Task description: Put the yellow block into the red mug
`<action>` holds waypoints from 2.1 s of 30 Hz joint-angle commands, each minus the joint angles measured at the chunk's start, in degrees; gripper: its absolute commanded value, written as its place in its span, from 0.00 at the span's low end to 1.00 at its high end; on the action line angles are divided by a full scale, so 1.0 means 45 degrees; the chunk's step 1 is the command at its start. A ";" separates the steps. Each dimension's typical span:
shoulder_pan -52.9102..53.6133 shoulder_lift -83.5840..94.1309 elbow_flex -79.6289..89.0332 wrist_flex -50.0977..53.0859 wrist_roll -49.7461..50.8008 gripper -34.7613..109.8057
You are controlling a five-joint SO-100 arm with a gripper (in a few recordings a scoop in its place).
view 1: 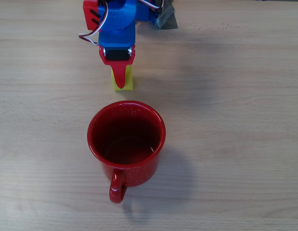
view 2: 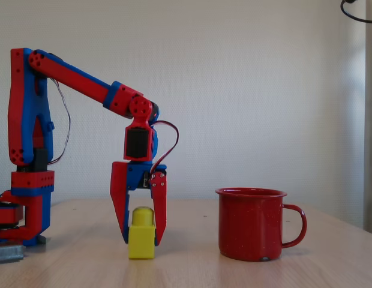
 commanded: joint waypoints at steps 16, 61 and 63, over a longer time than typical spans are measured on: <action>-0.0762 0.1445 -0.8906 0.6172 0.1875 0.24; -0.1621 -0.9375 -2.2188 0.7051 0.3223 0.24; -0.1523 -0.9551 -2.2148 0.6875 0.3223 0.24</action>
